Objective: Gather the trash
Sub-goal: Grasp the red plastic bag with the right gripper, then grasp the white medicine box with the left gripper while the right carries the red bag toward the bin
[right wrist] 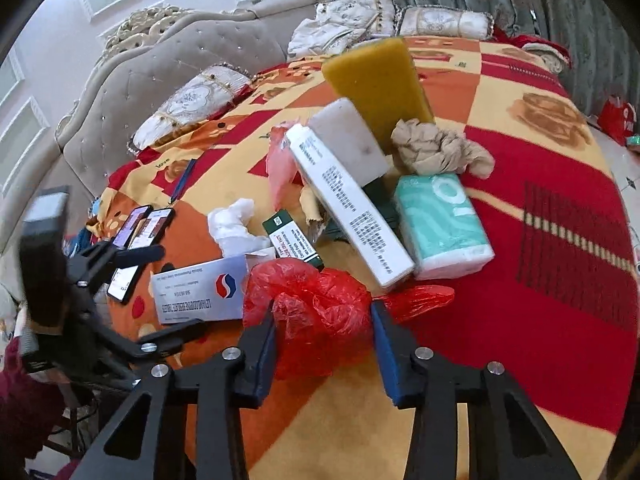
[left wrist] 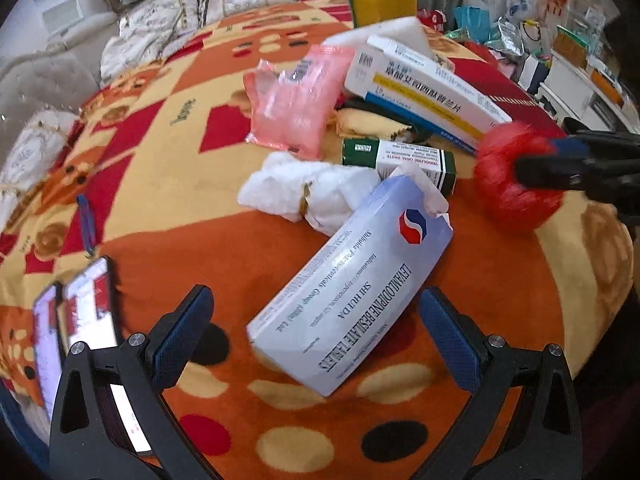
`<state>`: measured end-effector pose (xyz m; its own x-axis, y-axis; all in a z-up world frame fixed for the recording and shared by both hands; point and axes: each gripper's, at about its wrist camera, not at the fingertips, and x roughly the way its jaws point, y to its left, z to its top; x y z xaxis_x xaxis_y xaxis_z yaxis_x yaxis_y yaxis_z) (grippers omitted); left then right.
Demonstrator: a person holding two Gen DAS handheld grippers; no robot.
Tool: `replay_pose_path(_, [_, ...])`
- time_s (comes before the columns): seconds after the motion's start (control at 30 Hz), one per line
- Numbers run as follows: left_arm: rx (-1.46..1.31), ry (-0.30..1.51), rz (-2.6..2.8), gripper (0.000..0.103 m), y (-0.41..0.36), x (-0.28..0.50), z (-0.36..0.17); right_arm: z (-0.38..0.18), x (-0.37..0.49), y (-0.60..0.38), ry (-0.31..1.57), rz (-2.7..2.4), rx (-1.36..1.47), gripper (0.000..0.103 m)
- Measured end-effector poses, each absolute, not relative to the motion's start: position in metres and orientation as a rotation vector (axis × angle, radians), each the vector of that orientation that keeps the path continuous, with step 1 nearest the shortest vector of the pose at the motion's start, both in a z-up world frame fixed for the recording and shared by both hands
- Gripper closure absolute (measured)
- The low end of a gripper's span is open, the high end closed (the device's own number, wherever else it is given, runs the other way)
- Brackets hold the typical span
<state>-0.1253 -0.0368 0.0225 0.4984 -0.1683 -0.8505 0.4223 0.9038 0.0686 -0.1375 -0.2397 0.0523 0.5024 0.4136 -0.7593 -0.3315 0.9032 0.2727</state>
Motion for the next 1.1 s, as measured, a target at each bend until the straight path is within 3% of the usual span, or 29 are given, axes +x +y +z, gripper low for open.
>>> replay_pose_path(0.03, [0.258,0.999,-0.382,0.027,-0.036,-0.125,0.023,0.055,-0.139,-0.243,0.938,0.45,0.095,0.063])
replay_pose_path(0.07, [0.235,1.02,-0.4,0.037,-0.036,-0.123,0.023,0.059,-0.142,-0.248,0.933,0.447,0.098,0.063])
replay_pose_path(0.1, [0.223,1.021,-0.404,0.04,-0.037,-0.122,0.025,0.064,-0.145,-0.255,0.924,0.437,0.1,0.063])
replay_pose_path(0.17, [0.198,1.015,-0.417,0.058,-0.036,-0.124,0.032,0.071,-0.149,-0.267,0.91,0.422,0.11,0.063])
replay_pose_path(0.27, [0.118,1.043,-0.477,0.071,-0.035,-0.127,0.045,0.083,-0.157,-0.292,0.885,0.385,0.138,0.063])
replay_pose_path(0.43, [0.162,1.056,-0.494,0.073,-0.058,-0.134,0.049,0.096,-0.167,-0.337,0.848,0.301,0.195,0.063])
replay_pose_path(0.63, [0.159,1.06,-0.563,0.086,-0.093,-0.15,0.053,0.104,-0.181,-0.375,0.813,0.224,0.234,0.063])
replay_pose_path(1.1, [0.167,1.016,-0.832,0.087,-0.182,-0.178,0.093,0.109,-0.208,-0.475,0.764,-0.014,0.316,0.063])
